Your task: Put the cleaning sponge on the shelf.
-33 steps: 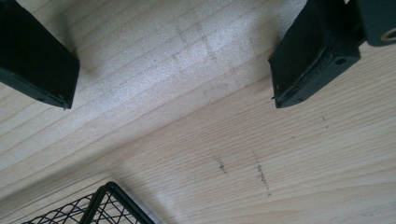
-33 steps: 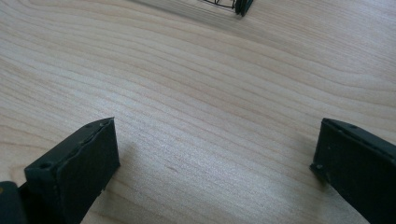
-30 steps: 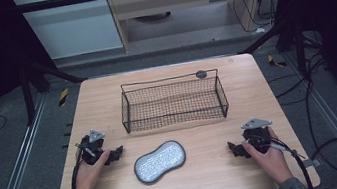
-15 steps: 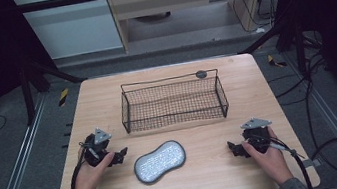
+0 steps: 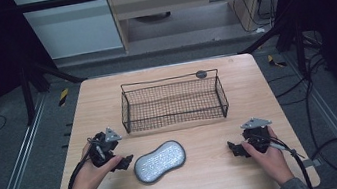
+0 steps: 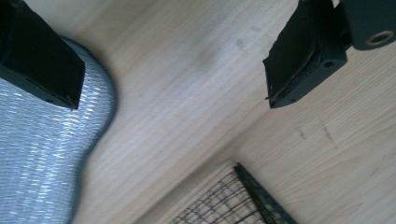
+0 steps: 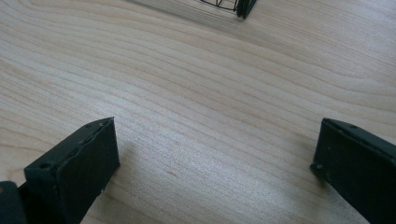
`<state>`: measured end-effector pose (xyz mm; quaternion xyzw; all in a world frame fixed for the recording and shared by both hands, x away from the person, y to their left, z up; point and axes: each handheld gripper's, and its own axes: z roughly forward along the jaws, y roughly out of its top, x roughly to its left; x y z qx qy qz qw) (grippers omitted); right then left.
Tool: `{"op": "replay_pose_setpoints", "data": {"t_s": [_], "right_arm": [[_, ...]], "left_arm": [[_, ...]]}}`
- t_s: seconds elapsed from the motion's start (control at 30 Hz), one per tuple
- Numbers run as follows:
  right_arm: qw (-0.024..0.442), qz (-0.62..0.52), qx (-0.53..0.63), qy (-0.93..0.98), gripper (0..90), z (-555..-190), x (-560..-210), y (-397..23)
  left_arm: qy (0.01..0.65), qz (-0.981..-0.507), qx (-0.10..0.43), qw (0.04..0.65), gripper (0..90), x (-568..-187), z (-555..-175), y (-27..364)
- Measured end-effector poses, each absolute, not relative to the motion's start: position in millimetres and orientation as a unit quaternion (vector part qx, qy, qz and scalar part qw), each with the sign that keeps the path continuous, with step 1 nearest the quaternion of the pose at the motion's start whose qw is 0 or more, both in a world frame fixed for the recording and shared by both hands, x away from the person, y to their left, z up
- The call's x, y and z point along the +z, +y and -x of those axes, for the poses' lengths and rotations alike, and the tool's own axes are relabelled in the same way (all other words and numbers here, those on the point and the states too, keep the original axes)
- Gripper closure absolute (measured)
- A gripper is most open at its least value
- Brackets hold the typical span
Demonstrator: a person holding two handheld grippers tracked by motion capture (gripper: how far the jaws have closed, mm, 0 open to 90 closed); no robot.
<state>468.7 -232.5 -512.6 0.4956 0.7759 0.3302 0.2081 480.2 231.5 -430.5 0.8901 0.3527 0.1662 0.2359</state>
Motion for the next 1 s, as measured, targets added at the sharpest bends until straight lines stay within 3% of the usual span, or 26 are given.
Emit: {"op": "replay_pose_setpoints", "data": {"t_s": [0.4, 1.0], "right_arm": [[0.212, -0.492, 0.33, 0.778, 0.3, -469.1, -513.3, -232.9], [0.212, -0.493, 0.33, 0.777, 0.3, -469.1, -513.1, -232.8]], "left_arm": [[0.302, -0.929, 0.13, 0.171, 5.1, -413.5, -471.9, 199.4], [0.27, -0.944, 0.107, 0.158, 4.4, -401.6, -479.4, 162.4]]}}
